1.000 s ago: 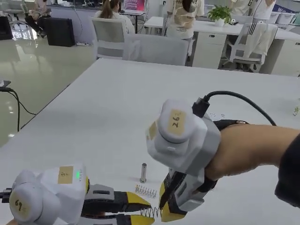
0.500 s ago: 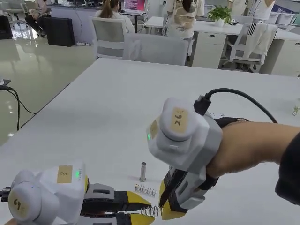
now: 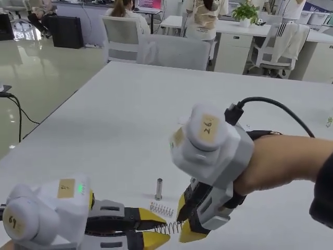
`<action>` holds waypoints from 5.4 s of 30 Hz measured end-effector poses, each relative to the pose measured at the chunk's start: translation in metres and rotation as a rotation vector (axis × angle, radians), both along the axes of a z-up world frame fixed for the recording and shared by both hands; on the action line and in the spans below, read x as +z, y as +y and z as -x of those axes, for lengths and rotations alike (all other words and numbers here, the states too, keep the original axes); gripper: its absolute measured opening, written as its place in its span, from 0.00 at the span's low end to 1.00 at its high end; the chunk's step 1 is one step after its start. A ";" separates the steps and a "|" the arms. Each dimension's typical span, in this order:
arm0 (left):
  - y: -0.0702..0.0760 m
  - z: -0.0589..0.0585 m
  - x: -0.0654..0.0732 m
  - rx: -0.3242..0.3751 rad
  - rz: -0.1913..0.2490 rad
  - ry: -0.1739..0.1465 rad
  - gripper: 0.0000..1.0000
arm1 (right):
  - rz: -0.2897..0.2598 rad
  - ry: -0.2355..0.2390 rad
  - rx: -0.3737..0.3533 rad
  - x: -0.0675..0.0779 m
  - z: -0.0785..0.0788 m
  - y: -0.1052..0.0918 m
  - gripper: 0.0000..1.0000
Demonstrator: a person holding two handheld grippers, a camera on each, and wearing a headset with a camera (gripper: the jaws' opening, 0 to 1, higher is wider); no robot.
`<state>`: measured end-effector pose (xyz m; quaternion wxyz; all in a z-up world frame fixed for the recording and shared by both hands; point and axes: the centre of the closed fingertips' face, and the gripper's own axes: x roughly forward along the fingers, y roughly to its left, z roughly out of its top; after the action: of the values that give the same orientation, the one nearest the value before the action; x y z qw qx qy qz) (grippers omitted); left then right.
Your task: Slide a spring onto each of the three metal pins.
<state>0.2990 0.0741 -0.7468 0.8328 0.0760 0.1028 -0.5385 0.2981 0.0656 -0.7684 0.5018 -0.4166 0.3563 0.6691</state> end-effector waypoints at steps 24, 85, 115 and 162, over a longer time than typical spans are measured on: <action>0.006 -0.008 0.008 0.040 0.037 -0.007 0.03 | -0.113 -0.027 -0.030 0.032 -0.002 0.019 0.08; 0.048 -0.034 0.002 0.250 0.075 0.012 0.29 | -0.054 -0.109 -0.105 0.052 -0.051 0.001 0.08; 0.048 -0.033 -0.001 0.322 0.087 0.016 0.46 | 0.082 -0.139 -0.271 -0.007 -0.128 -0.036 0.08; 0.052 -0.033 -0.002 0.338 0.081 0.024 0.45 | 0.168 -0.115 -0.298 -0.074 -0.141 -0.039 0.08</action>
<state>0.3317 0.1262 -0.7489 0.9126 0.0176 0.1021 -0.3955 0.4387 0.0268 -0.8420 0.5783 -0.4371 0.4396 0.5303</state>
